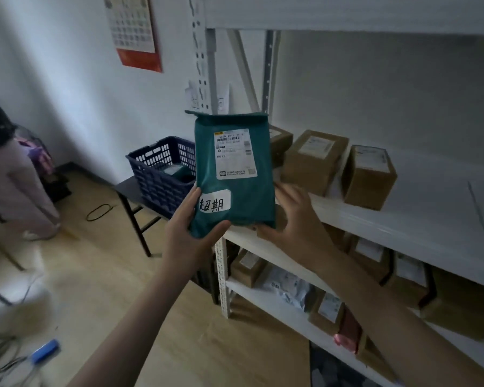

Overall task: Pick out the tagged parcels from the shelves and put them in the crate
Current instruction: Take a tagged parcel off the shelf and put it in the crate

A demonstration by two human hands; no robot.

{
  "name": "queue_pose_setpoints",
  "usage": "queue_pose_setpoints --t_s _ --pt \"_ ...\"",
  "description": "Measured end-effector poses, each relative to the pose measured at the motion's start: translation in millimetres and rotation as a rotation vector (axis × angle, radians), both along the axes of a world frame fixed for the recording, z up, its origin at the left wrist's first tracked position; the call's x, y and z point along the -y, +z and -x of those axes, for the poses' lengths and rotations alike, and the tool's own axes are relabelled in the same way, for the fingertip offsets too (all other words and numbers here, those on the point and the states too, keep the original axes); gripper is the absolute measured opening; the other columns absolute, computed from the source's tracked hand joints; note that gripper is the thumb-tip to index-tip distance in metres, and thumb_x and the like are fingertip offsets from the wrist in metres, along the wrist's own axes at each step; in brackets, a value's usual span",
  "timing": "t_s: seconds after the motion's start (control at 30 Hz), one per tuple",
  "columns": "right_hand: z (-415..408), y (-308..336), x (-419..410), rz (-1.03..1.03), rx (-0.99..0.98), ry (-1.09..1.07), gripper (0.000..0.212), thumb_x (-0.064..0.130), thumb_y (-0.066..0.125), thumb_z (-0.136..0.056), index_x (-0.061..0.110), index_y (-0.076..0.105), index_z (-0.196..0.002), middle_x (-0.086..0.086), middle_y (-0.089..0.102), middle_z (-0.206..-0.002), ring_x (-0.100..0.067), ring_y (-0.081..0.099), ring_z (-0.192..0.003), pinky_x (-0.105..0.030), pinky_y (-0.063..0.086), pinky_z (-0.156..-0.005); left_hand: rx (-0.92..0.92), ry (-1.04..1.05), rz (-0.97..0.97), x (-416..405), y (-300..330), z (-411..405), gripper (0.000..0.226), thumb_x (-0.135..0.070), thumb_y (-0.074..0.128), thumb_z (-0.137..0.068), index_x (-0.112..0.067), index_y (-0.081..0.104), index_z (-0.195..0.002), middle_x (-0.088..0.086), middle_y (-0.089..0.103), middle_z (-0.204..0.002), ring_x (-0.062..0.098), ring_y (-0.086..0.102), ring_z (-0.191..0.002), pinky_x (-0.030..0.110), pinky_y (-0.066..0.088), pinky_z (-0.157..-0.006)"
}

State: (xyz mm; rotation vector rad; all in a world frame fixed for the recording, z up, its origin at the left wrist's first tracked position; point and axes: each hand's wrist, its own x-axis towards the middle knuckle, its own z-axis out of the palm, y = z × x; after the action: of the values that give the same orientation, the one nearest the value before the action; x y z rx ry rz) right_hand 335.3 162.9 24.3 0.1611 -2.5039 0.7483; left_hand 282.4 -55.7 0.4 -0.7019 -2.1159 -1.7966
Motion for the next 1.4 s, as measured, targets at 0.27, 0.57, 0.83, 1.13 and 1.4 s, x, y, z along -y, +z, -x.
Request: queue_pose_setpoints --t_s 0.27,0.57,0.83,1.13,1.4 --pt "89.3 -21.1 137.8 -0.041 0.039 0.060 0.080 0.064 0.058 -0.081 0.015 0.051 -0.144 0.002 0.052 -0.138 -0.016 0.041 -0.134 -0.036 0.043 -0.109 0.051 0.134 0.044 144.0 -29.3 73.1 0.094 -0.054 0.081 -0.074 -0.020 0.042 -0.152 -0.013 0.043 -0.154 0.006 0.042 -0.141 0.043 0.048 -0.109" --pt "191.5 -33.7 228.4 -0.021 0.099 0.160 0.074 0.041 0.077 -0.085 0.013 0.048 -0.147 0.003 0.049 -0.139 -0.013 0.034 -0.136 -0.026 0.035 -0.112 0.016 0.190 0.124 238.6 -35.9 163.3 0.094 -0.056 0.079 -0.073 -0.017 0.045 -0.150 -0.005 0.047 -0.152 0.002 0.045 -0.137 0.031 0.049 -0.107" --pt "313.6 -55.9 264.4 0.001 0.108 0.167 0.077 0.040 0.080 -0.082 0.011 0.049 -0.146 0.002 0.050 -0.139 -0.012 0.033 -0.136 -0.030 0.037 -0.114 0.083 0.222 0.146 275.5 -52.8 275.5 0.097 -0.049 0.085 -0.072 -0.018 0.042 -0.152 -0.009 0.046 -0.153 0.004 0.046 -0.137 0.027 0.050 -0.105" --pt "452.3 -76.7 270.9 0.020 0.198 0.078 0.071 0.044 0.077 -0.084 0.012 0.050 -0.142 0.002 0.049 -0.137 -0.010 0.030 -0.132 -0.024 0.032 -0.110 0.211 0.138 0.118 273.5 -58.7 423.2 0.088 -0.028 0.089 -0.072 -0.018 0.047 -0.148 -0.008 0.056 -0.140 -0.002 0.057 -0.120 0.014 0.054 -0.084" --pt "550.8 -95.0 258.8 -0.003 0.306 -0.062 0.078 0.064 0.066 -0.085 0.019 0.047 -0.147 0.006 0.045 -0.143 -0.010 0.031 -0.134 -0.025 0.031 -0.107 0.319 -0.031 0.082 261.7 -77.9 555.2 0.085 -0.015 0.090 -0.073 -0.012 0.048 -0.147 -0.011 0.060 -0.132 0.001 0.061 -0.120 0.027 0.059 -0.087"
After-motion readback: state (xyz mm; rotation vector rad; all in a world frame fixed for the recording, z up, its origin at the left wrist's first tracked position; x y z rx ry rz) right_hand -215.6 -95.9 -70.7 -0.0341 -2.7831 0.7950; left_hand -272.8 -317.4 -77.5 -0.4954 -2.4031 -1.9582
